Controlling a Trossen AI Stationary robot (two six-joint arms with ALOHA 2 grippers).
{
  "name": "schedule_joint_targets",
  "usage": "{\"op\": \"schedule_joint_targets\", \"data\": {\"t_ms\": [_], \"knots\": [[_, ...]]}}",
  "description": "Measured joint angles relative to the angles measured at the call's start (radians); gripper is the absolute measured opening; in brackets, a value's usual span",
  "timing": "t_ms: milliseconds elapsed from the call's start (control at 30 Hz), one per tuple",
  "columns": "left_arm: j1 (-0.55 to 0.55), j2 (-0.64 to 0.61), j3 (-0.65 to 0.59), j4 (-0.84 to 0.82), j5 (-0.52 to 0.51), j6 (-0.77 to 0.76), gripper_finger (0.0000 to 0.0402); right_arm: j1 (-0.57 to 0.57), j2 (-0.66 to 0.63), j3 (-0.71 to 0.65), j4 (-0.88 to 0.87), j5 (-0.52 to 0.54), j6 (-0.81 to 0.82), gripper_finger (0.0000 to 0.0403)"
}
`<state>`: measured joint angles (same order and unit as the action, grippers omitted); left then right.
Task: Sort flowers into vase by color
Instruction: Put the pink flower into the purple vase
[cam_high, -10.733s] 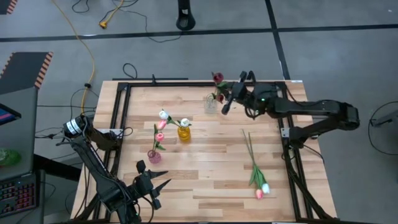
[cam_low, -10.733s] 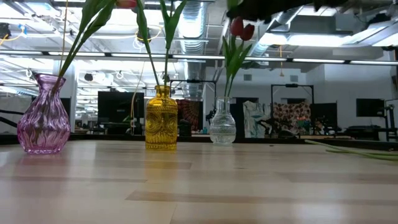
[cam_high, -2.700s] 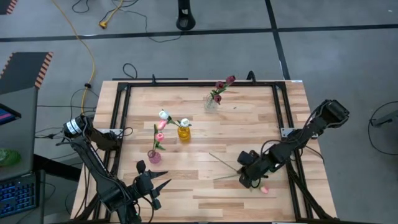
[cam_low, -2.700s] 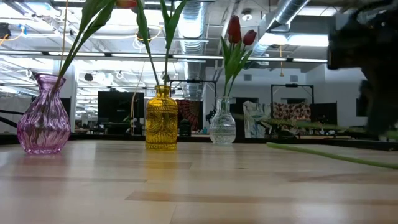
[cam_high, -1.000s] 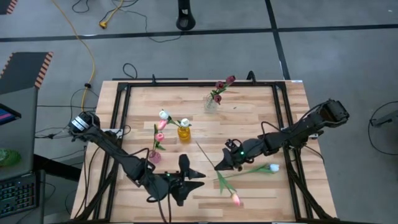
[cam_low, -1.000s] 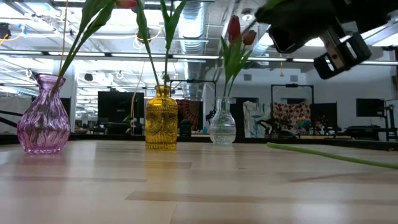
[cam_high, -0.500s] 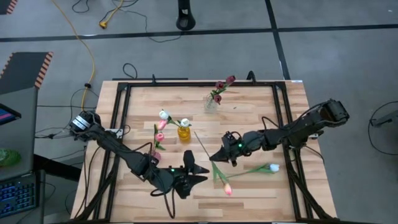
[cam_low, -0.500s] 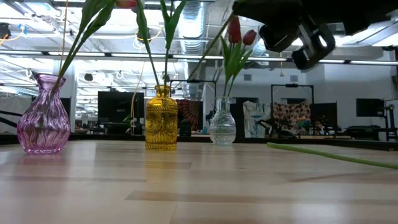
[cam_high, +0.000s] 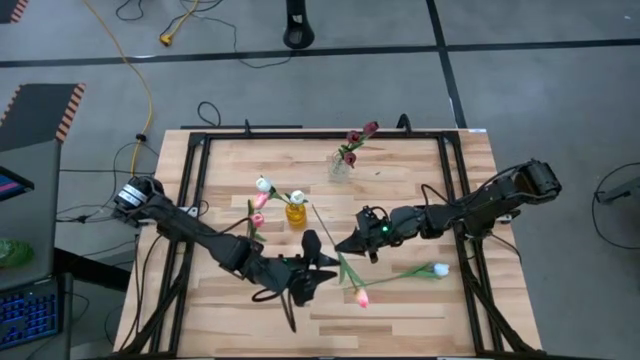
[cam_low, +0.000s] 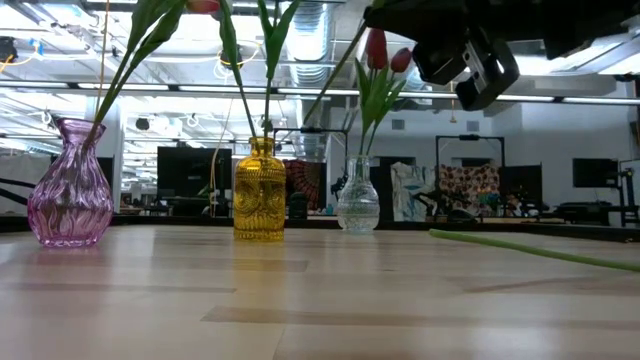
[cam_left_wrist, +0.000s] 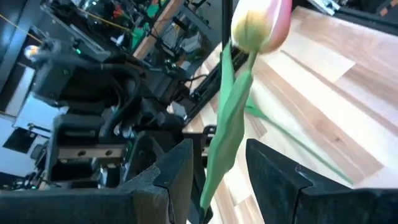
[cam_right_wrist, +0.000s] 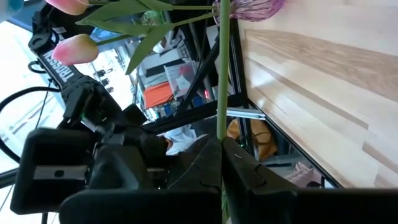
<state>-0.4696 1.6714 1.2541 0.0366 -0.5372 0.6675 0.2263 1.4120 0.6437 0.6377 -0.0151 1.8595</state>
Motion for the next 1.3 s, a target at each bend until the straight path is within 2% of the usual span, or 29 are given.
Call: {"op": "schedule_joint_targets", "data": {"t_ms": [267,433,733,833,1100,1300], "knots": [[0.038,0.050,0.004,-0.007,0.029,-0.002,0.0137,0.000,0.000,0.000,0.004,0.000,0.001,0.0030],[0.037,0.098,0.004,0.048,-0.053,0.055,0.0137,0.001,0.000,0.000,0.009,-0.002,-0.005,0.0030],[0.030,0.098,0.005,0.077,-0.078,0.054,0.0132,0.002,0.000,0.000,0.010,-0.012,-0.033,0.0031],[0.030,0.098,0.005,0.070,-0.078,0.046,0.0109,0.003,0.000,0.000,0.011,-0.012,-0.035,0.0031],[0.030,0.098,0.005,0.070,-0.078,0.047,0.0010,0.003,0.000,0.000,0.007,-0.012,-0.052,0.0031],[0.030,0.098,0.006,0.074,-0.076,0.055,0.0015,0.002,0.000,0.000,0.009,-0.012,-0.099,0.0032]]}}
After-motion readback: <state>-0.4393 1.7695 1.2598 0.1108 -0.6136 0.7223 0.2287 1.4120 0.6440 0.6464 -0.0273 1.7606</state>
